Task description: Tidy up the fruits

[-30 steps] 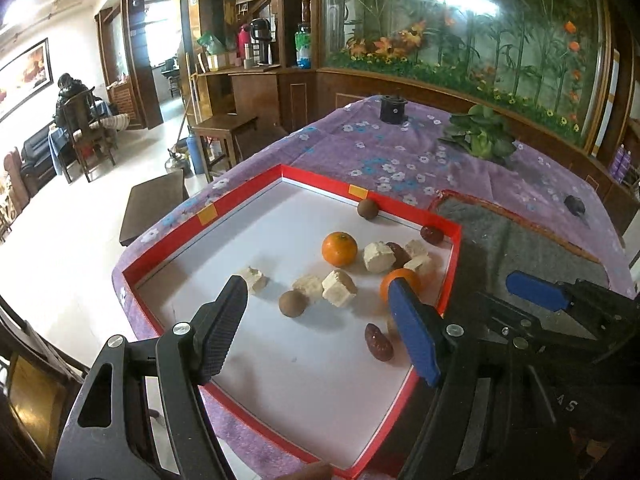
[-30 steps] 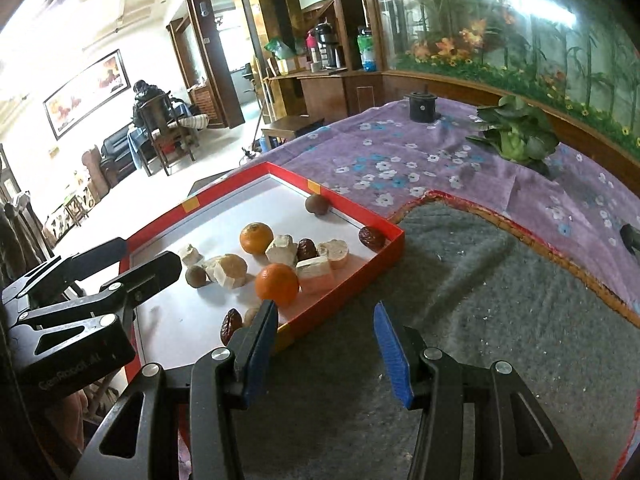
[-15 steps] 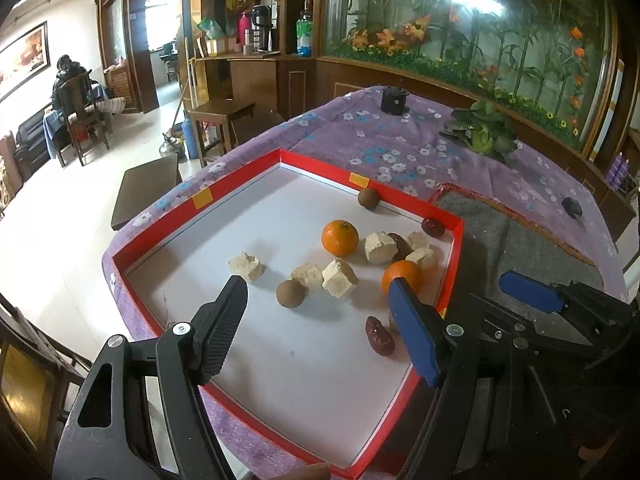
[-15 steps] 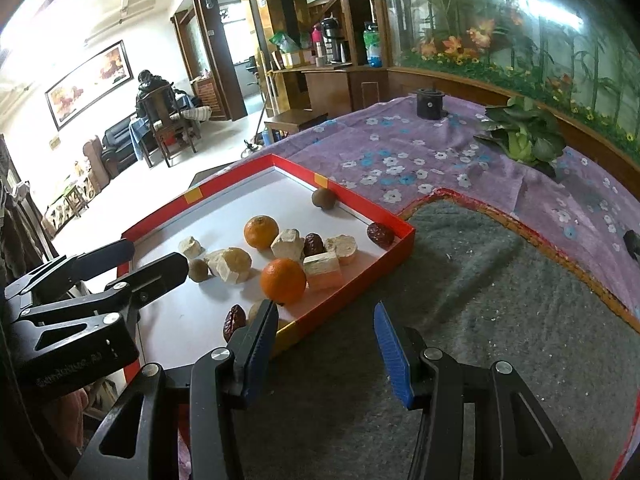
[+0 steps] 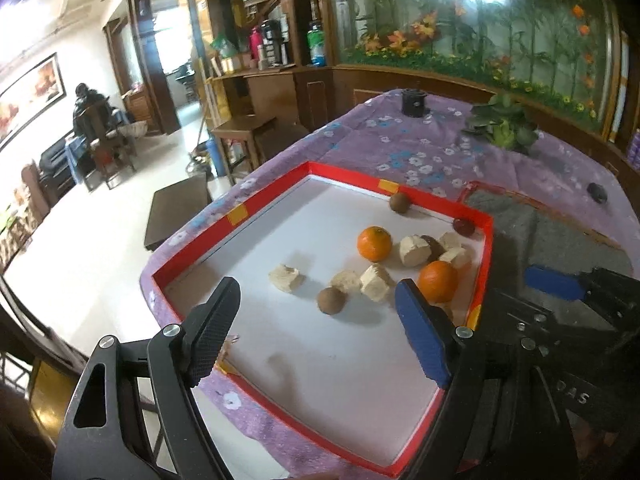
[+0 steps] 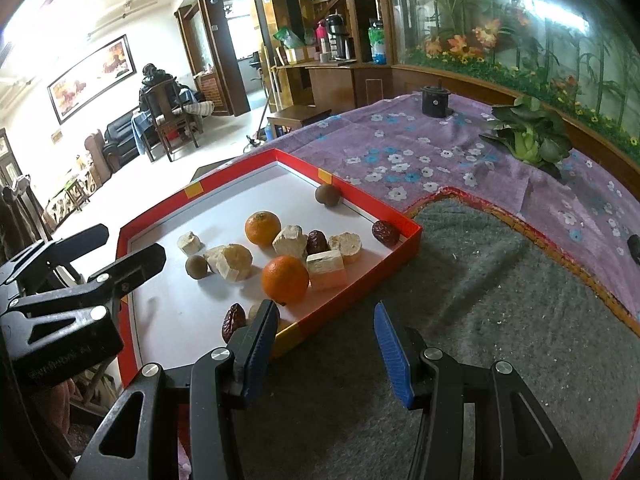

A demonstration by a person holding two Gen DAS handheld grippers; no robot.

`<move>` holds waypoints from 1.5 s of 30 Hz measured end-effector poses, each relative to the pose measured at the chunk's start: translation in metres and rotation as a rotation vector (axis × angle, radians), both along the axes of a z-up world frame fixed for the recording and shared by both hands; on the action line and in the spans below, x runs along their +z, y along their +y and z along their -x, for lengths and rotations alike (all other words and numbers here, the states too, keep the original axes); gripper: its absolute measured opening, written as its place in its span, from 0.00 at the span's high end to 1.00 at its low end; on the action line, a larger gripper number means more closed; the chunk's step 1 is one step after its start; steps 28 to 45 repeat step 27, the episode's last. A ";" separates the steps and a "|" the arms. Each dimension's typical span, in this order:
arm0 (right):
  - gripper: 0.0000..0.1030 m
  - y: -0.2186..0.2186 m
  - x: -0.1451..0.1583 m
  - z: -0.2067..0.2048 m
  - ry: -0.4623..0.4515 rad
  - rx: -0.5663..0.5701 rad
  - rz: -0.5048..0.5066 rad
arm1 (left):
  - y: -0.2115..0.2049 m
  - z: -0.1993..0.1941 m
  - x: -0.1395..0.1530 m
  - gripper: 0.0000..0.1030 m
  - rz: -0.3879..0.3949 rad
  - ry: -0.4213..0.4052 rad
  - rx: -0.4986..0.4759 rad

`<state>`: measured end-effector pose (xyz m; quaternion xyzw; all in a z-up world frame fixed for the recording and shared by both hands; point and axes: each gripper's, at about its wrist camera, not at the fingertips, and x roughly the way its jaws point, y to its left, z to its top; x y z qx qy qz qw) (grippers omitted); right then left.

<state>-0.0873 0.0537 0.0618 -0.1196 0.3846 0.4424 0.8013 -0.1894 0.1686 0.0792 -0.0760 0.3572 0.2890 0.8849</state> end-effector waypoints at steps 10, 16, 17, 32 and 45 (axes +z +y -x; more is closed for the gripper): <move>0.53 0.002 -0.003 0.000 -0.005 0.010 0.012 | -0.003 -0.005 -0.005 0.22 0.010 0.008 0.005; 0.53 0.000 -0.003 -0.001 -0.001 0.007 0.009 | -0.006 -0.007 -0.005 0.22 -0.019 0.002 0.009; 0.53 0.000 -0.003 -0.001 -0.001 0.006 0.010 | -0.006 -0.007 -0.005 0.22 -0.018 0.000 0.009; 0.53 -0.014 -0.004 -0.009 0.006 -0.023 0.003 | -0.009 -0.015 -0.005 0.22 0.049 0.005 -0.017; 0.53 -0.014 -0.004 -0.009 0.006 -0.023 0.003 | -0.009 -0.015 -0.005 0.22 0.049 0.005 -0.017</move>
